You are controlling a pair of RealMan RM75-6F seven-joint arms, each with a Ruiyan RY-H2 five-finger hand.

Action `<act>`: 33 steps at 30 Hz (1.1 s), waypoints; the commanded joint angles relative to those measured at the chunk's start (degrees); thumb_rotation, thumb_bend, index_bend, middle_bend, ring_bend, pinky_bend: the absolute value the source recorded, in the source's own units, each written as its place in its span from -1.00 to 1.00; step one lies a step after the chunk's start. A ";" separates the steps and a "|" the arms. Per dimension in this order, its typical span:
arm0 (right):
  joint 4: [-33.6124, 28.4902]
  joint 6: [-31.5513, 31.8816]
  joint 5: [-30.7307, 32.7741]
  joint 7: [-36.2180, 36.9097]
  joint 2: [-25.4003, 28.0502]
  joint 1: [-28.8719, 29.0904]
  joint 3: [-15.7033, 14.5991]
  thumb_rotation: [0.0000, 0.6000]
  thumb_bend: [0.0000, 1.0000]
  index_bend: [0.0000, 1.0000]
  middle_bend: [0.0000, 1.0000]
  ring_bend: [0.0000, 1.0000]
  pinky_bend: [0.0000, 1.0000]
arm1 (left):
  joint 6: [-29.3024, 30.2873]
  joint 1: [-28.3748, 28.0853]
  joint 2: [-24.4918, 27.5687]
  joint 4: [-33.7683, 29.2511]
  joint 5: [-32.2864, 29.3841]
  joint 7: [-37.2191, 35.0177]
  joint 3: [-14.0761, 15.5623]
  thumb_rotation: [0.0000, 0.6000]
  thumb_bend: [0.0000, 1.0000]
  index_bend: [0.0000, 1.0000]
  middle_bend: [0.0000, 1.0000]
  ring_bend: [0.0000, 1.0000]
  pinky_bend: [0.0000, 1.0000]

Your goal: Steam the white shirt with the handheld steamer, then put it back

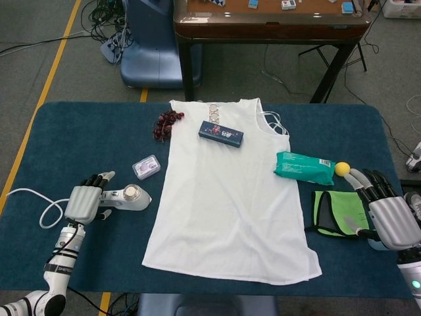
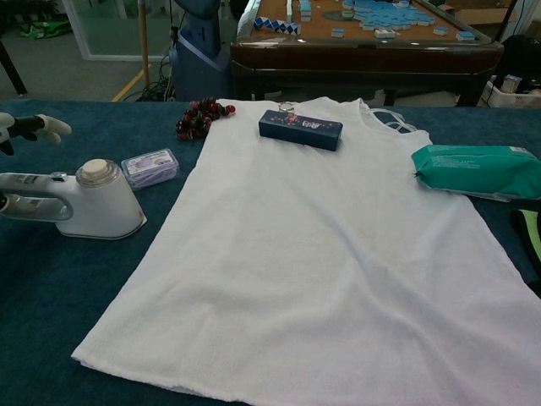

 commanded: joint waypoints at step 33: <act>1.89 -0.44 1.15 2.37 -0.42 -0.81 -0.24 1.00 -0.42 -1.00 -0.82 -1.00 -1.00 | -4.94 -7.61 -10.84 16.89 -8.39 0.70 -2.41 1.00 -0.51 0.13 -0.19 -0.29 -0.19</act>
